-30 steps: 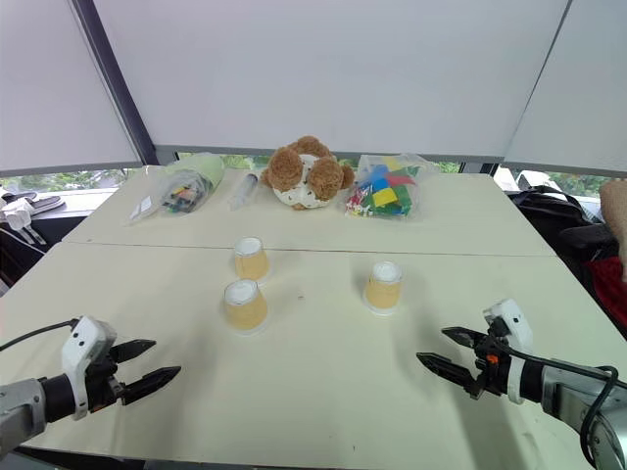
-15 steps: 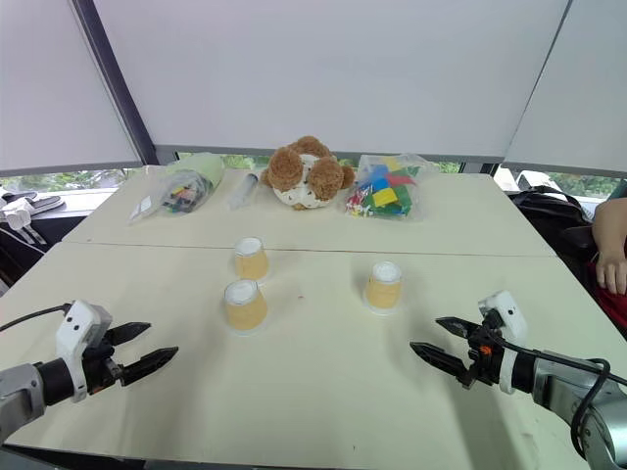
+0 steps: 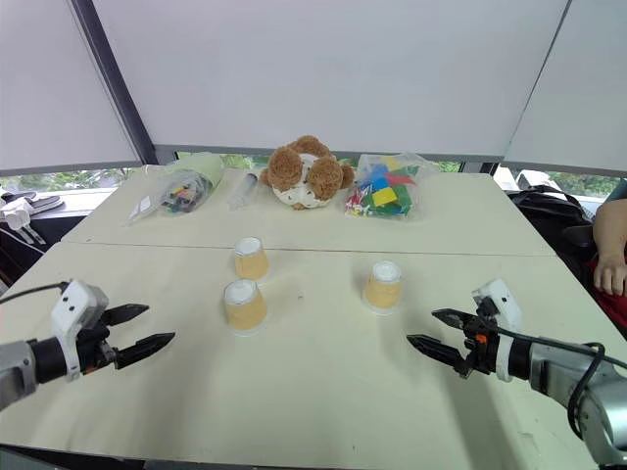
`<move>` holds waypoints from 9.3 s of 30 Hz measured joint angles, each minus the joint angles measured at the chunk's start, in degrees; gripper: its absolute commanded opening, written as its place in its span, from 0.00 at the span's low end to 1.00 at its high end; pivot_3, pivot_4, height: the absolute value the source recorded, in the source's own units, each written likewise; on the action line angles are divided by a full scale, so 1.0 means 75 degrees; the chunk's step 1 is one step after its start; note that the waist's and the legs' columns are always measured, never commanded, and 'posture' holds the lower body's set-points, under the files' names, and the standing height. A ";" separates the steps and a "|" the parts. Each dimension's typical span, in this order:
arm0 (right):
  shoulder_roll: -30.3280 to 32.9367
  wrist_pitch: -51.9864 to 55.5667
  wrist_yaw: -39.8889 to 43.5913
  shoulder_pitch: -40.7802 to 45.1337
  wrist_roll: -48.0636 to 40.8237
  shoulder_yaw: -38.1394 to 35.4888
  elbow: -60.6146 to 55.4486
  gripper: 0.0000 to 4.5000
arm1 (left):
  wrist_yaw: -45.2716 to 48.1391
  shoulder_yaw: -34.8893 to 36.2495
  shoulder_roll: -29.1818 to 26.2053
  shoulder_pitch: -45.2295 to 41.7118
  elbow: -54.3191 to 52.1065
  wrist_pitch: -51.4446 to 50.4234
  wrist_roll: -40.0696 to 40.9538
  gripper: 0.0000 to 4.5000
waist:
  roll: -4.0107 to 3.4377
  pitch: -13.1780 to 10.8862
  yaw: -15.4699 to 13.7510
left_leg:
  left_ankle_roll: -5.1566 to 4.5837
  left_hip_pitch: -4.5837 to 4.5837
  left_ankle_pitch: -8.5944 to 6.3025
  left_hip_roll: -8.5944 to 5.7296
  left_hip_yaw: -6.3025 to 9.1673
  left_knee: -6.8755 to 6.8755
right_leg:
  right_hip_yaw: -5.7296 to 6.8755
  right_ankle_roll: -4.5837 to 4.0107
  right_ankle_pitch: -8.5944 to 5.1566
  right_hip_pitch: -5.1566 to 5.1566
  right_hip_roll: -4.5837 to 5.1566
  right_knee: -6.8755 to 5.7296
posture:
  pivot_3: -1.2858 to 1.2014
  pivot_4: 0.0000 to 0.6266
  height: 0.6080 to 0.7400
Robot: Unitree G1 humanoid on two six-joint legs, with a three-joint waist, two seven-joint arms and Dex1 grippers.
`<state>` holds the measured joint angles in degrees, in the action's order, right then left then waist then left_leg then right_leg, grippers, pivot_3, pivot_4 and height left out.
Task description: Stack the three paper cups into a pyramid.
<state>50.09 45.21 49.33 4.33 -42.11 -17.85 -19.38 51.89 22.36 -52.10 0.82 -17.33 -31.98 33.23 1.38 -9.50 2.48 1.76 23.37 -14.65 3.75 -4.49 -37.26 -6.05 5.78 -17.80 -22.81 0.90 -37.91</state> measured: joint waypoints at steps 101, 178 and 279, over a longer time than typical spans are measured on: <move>0.0532 0.1108 -0.1267 0.0491 -0.1775 -0.0215 -0.1971 1.00 | 0.0413 -0.2925 0.3727 -0.7702 1.0251 0.5188 -0.3427 0.70 | 0.0010 -0.0004 -0.0233 | -0.0007 0.0140 -0.0001 0.0000 0.0020 -0.0103 | 0.0016 0.0049 0.0025 -0.0084 -0.0029 -0.0032 | 0.52 0.24 1.00; -0.1180 -0.1484 -0.1710 0.1105 0.0642 0.0491 0.0819 1.00 | 0.1650 -0.1371 -0.0614 -0.2770 -0.0894 -0.1706 0.1001 0.99 | -0.0005 0.0002 -0.0196 | -0.0008 0.0127 0.0001 0.0006 0.0030 -0.0118 | 0.0028 0.0048 0.0024 -0.0067 -0.0025 -0.0040 | 0.52 0.24 1.00; -0.3148 0.1749 -0.2069 0.5475 0.0090 0.2638 -0.0677 0.98 | 0.0516 -0.0856 -0.0694 -0.1348 -0.1257 -0.1157 0.0895 1.00 | -0.0019 -0.0007 -0.0176 | -0.0005 0.0141 0.0002 0.0008 -0.0005 -0.0097 | 0.0014 0.0039 0.0022 -0.0116 -0.0015 -0.0053 | 0.52 0.24 1.00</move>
<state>26.48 58.32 33.81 45.39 -41.43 1.94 -24.46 55.76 15.94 -57.31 -9.29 -26.76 -40.66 39.94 1.24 -9.55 1.16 1.72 24.43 -14.64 3.80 -4.52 -37.99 -5.95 6.07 -17.64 -23.68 0.79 -38.31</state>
